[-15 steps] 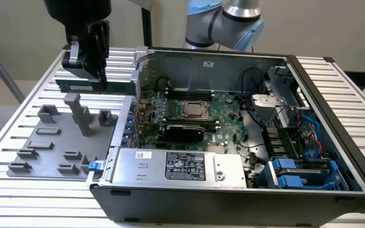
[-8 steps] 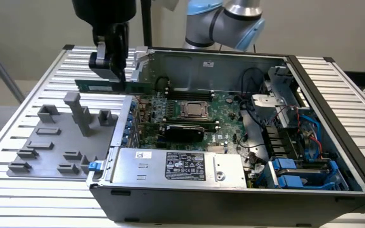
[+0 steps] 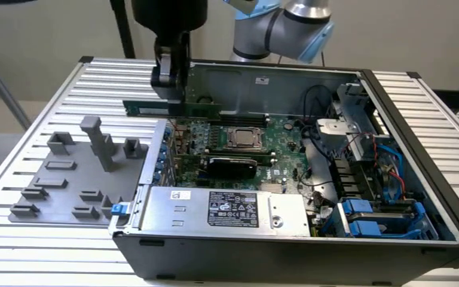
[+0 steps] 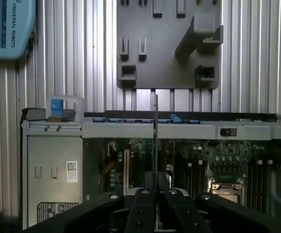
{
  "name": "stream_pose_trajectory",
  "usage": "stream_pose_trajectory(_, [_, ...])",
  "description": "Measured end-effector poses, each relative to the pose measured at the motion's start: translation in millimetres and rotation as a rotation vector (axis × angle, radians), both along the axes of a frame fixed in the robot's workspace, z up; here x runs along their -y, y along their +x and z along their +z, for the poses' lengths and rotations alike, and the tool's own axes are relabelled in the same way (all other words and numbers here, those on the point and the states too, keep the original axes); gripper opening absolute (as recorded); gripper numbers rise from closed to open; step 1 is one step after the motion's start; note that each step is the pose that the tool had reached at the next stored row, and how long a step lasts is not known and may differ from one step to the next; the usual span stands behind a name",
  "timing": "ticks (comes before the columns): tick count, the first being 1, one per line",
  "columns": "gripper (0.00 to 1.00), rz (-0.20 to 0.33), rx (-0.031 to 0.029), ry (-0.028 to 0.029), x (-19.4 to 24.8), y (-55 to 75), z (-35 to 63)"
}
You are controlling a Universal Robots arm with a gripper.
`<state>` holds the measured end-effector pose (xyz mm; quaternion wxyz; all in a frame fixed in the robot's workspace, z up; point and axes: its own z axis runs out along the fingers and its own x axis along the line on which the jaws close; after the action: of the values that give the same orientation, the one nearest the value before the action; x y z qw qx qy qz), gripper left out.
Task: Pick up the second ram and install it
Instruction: 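Insert the second ram into the second slot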
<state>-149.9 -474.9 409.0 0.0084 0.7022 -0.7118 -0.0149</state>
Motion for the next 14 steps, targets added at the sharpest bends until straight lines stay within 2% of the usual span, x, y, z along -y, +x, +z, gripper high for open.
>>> stream_pose_trajectory(6, [0.0, 0.0, -0.0001, 0.0, -9.4, 27.3, -8.2])
stream_pose_trajectory(14, [0.0, 0.0, -0.0001, 0.0, -28.8, 61.6, -22.8])
